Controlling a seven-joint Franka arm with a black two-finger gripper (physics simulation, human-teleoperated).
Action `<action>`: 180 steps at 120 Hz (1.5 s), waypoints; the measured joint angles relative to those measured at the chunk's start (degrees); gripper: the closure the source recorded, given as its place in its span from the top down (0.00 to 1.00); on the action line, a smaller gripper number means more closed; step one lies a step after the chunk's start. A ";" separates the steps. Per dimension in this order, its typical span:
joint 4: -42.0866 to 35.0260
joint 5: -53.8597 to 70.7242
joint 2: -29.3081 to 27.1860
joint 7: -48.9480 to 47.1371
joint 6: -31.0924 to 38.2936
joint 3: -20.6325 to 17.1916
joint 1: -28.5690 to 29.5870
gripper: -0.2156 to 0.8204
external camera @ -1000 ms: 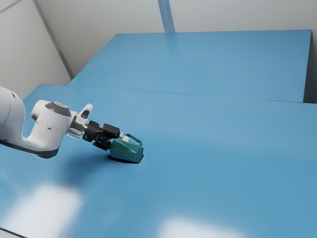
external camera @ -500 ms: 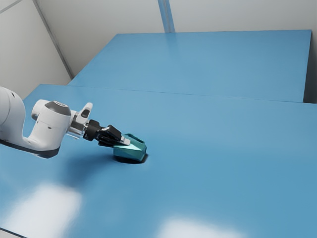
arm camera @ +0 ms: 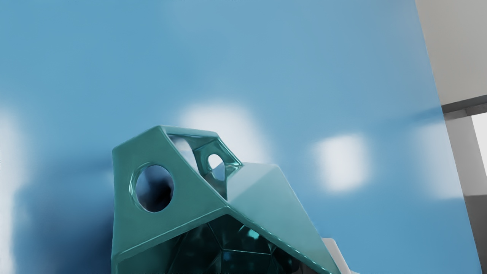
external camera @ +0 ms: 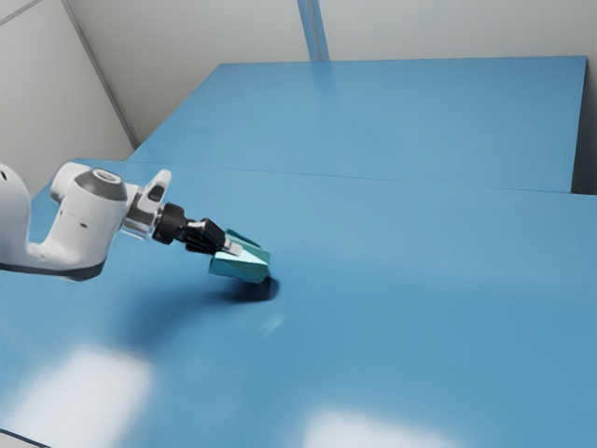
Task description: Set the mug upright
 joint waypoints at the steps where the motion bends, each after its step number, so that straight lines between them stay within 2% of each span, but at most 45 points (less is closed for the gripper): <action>1: 0.17 0.47 -0.08 -0.08 0.01 0.00 -0.06 0.04; 29: 3.51 18.38 -2.32 -4.50 0.12 0.16 -2.28 0.03; 67: 3.48 40.03 -6.48 -14.91 0.12 0.14 -5.80 0.03; 116: -0.72 50.49 -11.59 -28.70 0.27 -0.14 -9.20 0.03; 180: -6.07 58.68 -11.07 -44.26 11.74 -1.02 -10.97 0.03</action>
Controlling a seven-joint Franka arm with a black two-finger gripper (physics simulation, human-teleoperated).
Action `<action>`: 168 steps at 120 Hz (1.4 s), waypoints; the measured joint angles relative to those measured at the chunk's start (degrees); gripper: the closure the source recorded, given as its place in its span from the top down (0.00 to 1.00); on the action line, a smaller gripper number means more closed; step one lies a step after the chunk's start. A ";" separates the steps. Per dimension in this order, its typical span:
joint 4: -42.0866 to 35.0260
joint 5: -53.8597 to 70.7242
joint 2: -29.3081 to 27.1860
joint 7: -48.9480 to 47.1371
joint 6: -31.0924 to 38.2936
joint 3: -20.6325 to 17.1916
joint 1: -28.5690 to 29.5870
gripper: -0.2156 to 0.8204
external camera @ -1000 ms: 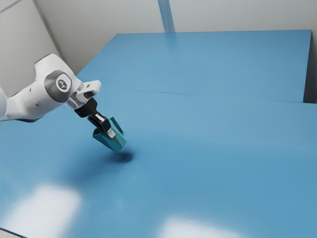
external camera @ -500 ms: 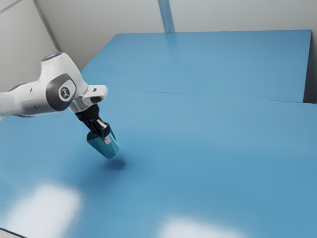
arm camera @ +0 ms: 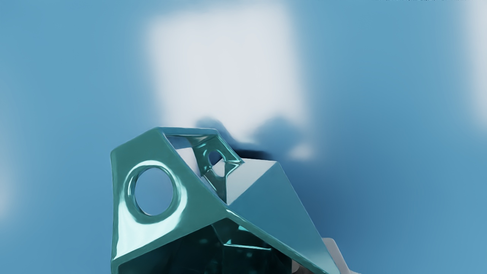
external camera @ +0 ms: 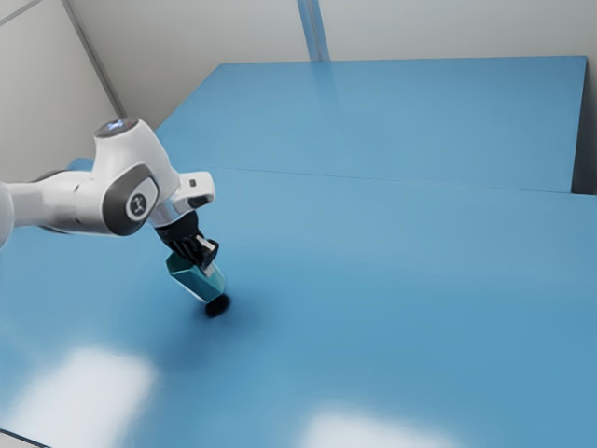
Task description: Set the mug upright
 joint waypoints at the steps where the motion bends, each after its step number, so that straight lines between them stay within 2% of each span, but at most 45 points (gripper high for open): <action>1: -0.07 0.02 0.00 -0.18 0.12 -0.01 -0.04 0.03; 102: -1.37 0.67 4.64 -10.91 5.46 -0.18 -0.84 0.04; 108: -1.40 0.57 4.66 -11.05 5.66 -0.17 -0.86 0.08; 125: -1.42 0.29 4.44 -11.26 5.94 -0.16 -0.98 0.38; 136: -1.36 0.21 3.85 -11.37 6.03 -0.15 -1.18 0.52; 150: -0.96 0.16 1.31 -11.35 6.08 -0.16 -1.80 0.63; 168: 0.06 0.08 -1.04 -11.04 5.80 -0.15 -1.95 0.70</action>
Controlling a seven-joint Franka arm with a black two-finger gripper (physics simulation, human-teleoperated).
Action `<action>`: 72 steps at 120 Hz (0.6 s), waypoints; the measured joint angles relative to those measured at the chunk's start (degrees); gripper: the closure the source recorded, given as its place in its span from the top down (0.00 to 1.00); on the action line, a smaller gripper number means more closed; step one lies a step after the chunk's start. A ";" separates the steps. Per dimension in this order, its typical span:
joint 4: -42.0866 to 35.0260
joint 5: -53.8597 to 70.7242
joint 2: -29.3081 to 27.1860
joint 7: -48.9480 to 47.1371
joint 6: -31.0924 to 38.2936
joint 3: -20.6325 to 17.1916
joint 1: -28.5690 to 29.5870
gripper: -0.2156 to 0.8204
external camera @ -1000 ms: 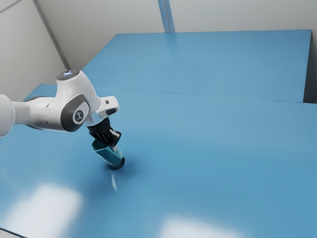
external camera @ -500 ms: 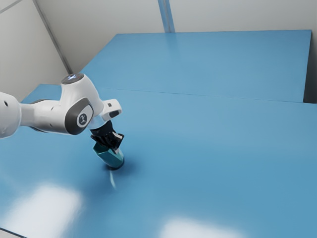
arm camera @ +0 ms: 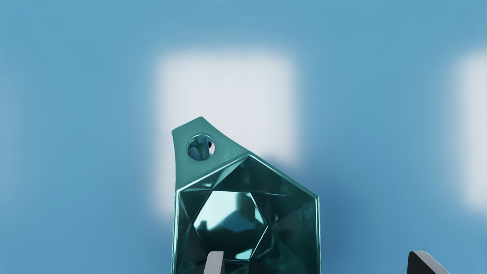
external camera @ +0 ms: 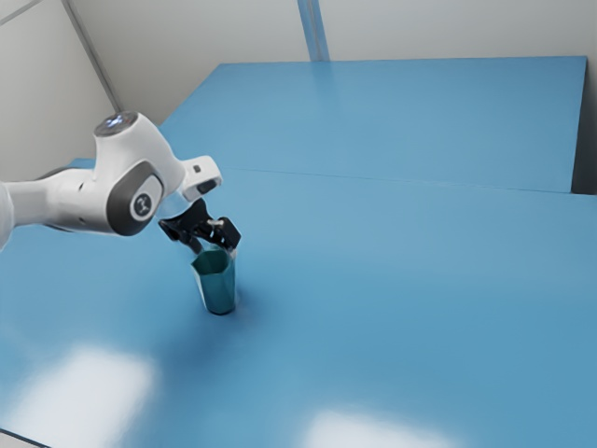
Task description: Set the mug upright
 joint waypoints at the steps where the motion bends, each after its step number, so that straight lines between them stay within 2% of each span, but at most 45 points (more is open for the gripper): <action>1: 0.06 0.00 -0.09 0.01 -0.04 -0.01 -0.01 0.71; 12: 2.14 -0.02 -0.55 0.16 -1.27 -0.09 -0.21 0.73; 32: 9.34 -0.03 -0.02 0.24 -7.62 -0.67 -0.17 0.75; 67: 22.52 -0.03 5.18 0.23 -20.67 -0.77 1.16 0.77; 72: 24.31 -0.06 5.74 0.22 -22.63 -1.65 2.29 0.77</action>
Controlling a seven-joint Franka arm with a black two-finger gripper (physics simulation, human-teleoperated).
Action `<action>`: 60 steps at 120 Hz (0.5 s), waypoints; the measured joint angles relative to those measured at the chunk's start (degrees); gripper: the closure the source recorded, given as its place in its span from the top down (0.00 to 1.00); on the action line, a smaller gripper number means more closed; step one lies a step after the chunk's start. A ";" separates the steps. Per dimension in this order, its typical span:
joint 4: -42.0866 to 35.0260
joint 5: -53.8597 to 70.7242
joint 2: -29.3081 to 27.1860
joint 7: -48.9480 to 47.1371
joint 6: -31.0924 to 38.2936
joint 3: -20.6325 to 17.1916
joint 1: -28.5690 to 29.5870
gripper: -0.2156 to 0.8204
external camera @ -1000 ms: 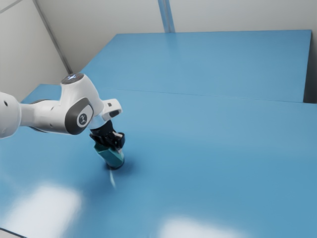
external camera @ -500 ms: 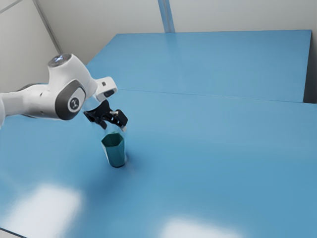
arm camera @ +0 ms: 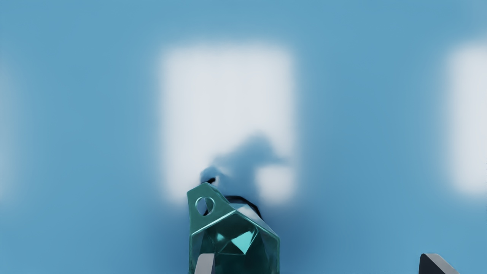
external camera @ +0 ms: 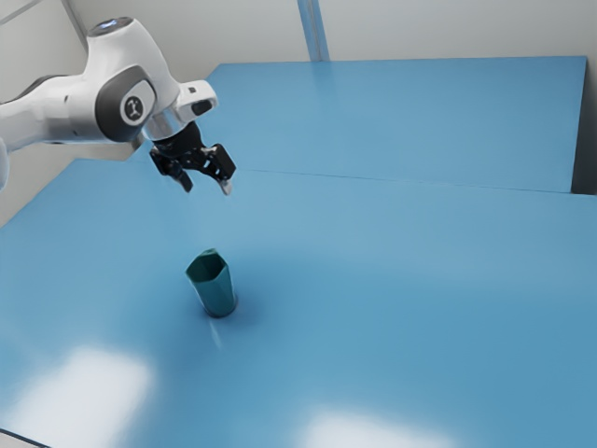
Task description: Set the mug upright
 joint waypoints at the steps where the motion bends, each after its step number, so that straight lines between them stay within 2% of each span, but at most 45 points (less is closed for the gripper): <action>1: 0.32 0.00 0.10 0.00 -0.36 -0.23 0.28 0.77; 16: 4.04 -0.10 1.37 -0.01 -4.90 -1.47 1.84 0.77; 60: 17.99 0.06 4.23 -0.03 -17.59 -1.52 1.59 0.78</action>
